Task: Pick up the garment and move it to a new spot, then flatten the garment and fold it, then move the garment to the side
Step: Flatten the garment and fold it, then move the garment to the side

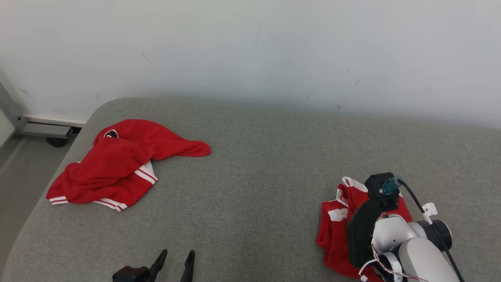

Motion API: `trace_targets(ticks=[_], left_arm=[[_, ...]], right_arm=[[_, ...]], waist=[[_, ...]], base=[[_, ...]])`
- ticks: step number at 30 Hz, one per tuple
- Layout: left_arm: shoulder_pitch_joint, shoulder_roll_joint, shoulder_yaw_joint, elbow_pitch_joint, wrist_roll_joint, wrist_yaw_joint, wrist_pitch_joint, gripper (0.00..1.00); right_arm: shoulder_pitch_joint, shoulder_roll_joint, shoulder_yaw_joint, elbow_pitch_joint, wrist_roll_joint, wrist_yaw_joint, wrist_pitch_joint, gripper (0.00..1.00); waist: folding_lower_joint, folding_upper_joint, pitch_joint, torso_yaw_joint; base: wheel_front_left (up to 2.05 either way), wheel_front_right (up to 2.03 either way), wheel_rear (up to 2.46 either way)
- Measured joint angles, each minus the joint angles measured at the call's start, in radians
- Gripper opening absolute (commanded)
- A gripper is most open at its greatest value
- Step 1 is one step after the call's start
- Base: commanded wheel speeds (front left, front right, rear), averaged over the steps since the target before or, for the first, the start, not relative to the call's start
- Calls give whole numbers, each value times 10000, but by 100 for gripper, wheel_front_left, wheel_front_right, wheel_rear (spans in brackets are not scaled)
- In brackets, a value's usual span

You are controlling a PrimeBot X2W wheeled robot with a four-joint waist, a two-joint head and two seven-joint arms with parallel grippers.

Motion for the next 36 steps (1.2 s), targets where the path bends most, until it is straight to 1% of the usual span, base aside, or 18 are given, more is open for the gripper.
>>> trace_targets(ticks=[4,5,6,7,13,15,17,19,21,24,27,30,36], left_arm=[[-30,-12,-10,0,-13,0,0,100],[-35,-15,-13,0,-15,-2,0,100],[-39,-17,-19,0,-15,-2,0,100],[-50,-23,-25,2,-15,-2,0,100],[-197,-46,-15,17,-17,-2,-2,100],[-197,-44,-13,21,-27,-2,-2,100],[-197,-46,-12,23,-27,-2,-4,100],[-197,-40,-6,25,-27,-2,-6,100],[-197,-38,2,27,-29,-2,-8,100],[-196,-36,12,31,-29,0,-25,100],[-189,-2,94,38,-46,2,-90,100],[-189,-2,77,35,-44,2,-94,100],[-174,52,94,8,-44,2,-104,100]], right_arm=[[-1,13,86,-44,2,-104,211,0],[-1,15,82,-48,6,-151,215,30],[-9,17,79,-67,8,-178,215,44],[-16,15,84,-104,12,-178,217,100],[-137,48,58,-527,619,-267,171,100],[-314,54,31,-721,771,-270,6,100],[-482,52,35,-957,1085,-353,-165,100],[-549,58,15,-1193,1087,-357,-257,100],[-556,65,-226,-1413,936,-437,-403,100],[-503,15,-585,-1580,784,-443,-518,100],[-270,-198,-880,-1634,602,-447,-550,100],[195,-581,-1390,-1741,431,-491,-562,100],[435,-1118,-1973,-848,554,-520,-416,100]], waist=[[0,0,55,-22],[0,0,68,-25],[0,0,79,-25],[0,0,90,-24],[0,0,132,-2],[0,0,141,3],[0,0,148,4],[0,0,154,-3],[0,0,157,-33],[0,0,151,-78],[0,0,133,-152],[0,0,113,-228],[0,0,150,-431]], base=[[0,0,0],[0,0,0],[0,0,0],[0,0,0],[0,0,0],[0,0,0],[0,0,0],[0,0,0],[0,0,0],[0,0,0],[0,0,0],[0,0,0],[0,0,0]])
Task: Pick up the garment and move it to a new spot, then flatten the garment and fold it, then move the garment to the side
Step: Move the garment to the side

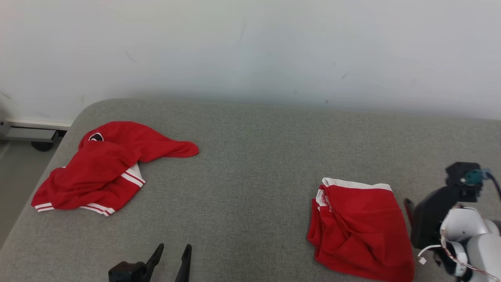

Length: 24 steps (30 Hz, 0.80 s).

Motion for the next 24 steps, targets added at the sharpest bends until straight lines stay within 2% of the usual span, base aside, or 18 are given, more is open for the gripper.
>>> trace_targets(ticks=[2,8,24], left_arm=[[-9,-10,-84,-17,4,-6,2,100],[-42,-8,-234,-38,36,-54,29,100],[-317,-4,-305,-117,107,-107,119,100]], right_arm=[[47,-153,-263,351,92,0,2,100],[191,-81,-466,1085,497,6,-2,100],[-102,31,-788,2353,784,81,-633,100]], waist=[[0,0,46,-34],[0,0,170,25],[0,0,635,704]], base=[[0,0,0],[0,0,0],[0,0,0]])
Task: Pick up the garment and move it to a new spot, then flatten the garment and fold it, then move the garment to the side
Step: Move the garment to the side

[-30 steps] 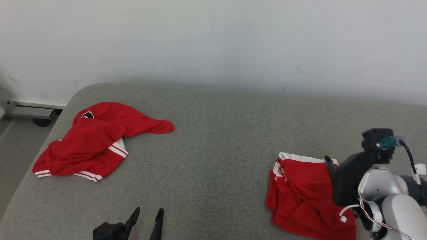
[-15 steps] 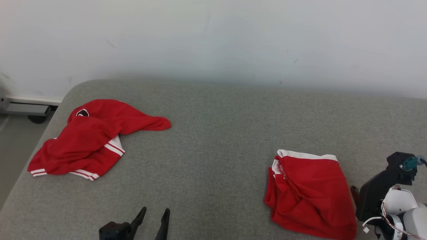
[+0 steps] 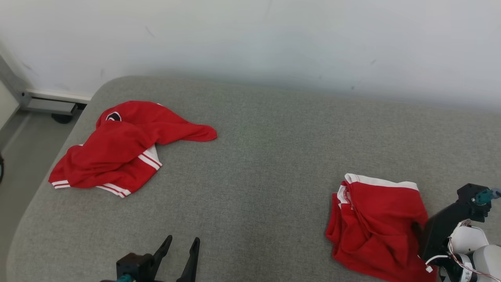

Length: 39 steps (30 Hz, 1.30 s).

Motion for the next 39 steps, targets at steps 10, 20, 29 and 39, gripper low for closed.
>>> trace_targets(ticks=[10,20,29,39], left_arm=[[-168,2,13,-33,2,-71,67,100],[-178,19,52,-23,2,-67,63,100],[-172,29,117,8,-4,-54,6,100],[-103,67,159,-29,-31,19,-48,100]], right_arm=[[-233,19,-278,934,259,6,-290,100],[-617,-86,-376,1488,249,-2,-512,0],[-990,-1262,-453,1384,-391,-2,-872,0],[-982,-2658,-819,1087,-809,65,-1055,0]], waist=[[0,0,324,381],[0,0,355,441],[0,0,242,280],[0,0,199,-57]], base=[[0,0,0],[0,0,0],[0,0,0],[0,0,0]])
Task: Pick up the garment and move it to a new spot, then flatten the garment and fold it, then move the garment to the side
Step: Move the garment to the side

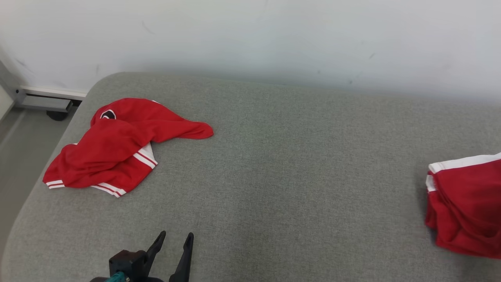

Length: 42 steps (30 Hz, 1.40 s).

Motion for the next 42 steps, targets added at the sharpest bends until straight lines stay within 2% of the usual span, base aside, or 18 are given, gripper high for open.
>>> trace_targets(ticks=[13,38,39,40,42], left_arm=[[11,318,-10,-255,42,0,33,100],[-26,522,-19,-752,148,15,311,100],[-31,520,-29,-755,148,13,311,100],[-33,520,-33,-757,148,13,314,100],[-41,520,-42,-761,150,13,353,100]], right_arm=[[17,-1083,-449,-245,-286,46,-357,0],[246,-1505,-1034,-1074,-897,-69,-694,0],[246,-1509,-1066,-1053,-895,-69,-698,24],[241,-1509,-1078,-1035,-895,-69,-713,100],[230,-1507,-1060,-995,-894,-69,-784,100]], waist=[[-1,0,189,-238],[-1,0,918,-501],[-1,0,929,-508],[-1,0,940,-512],[-1,0,961,-520]], base=[[0,0,0],[0,0,0],[0,0,0],[0,0,0],[0,0,0]])
